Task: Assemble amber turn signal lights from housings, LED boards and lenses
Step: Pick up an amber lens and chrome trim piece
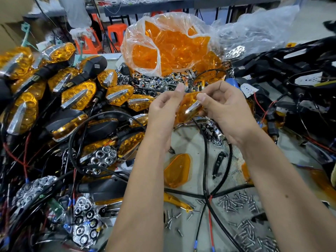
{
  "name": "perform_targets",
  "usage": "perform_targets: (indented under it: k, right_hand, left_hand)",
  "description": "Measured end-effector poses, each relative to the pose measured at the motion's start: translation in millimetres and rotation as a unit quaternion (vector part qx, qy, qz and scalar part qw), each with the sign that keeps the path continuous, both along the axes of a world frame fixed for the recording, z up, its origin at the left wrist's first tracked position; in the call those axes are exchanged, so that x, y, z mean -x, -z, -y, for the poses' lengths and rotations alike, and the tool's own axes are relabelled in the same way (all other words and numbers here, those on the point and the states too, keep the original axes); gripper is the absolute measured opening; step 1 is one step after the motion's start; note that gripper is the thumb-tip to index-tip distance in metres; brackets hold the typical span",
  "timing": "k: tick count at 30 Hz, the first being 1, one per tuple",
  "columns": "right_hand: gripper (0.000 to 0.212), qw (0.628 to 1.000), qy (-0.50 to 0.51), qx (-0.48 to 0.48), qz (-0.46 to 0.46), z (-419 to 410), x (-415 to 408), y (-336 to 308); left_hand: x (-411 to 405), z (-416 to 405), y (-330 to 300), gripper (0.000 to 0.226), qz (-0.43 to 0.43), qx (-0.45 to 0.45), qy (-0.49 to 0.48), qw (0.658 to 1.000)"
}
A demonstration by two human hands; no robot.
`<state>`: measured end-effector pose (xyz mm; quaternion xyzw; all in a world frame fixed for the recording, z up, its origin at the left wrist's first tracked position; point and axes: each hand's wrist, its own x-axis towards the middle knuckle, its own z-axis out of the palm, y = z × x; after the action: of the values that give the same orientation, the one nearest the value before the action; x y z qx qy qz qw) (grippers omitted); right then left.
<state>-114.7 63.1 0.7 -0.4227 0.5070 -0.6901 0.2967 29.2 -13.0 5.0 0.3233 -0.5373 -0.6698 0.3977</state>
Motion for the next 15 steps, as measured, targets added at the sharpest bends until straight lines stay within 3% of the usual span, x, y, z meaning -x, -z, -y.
perform_targets:
  k: [3, 9, 15]
  right_hand:
    - [0.018, 1.0, 0.012, 0.014, -0.002, -1.3, 2.7, 1.6]
    - [0.03, 0.997, 0.059, -0.002, -0.047, -1.5, 3.6, 1.3]
    - [0.025, 0.997, -0.026, -0.055, 0.044, -5.5, 3.1, -2.6]
  left_hand:
    - [-3.9, -1.7, 2.8, 0.027, 0.016, 0.037, 0.078, 0.996]
    - [-4.3, -1.6, 6.6, 0.021, 0.026, 0.081, 0.086, 0.993]
    - [-5.1, 0.7, 8.1, 0.017, 0.056, 0.103, 0.06, 0.991]
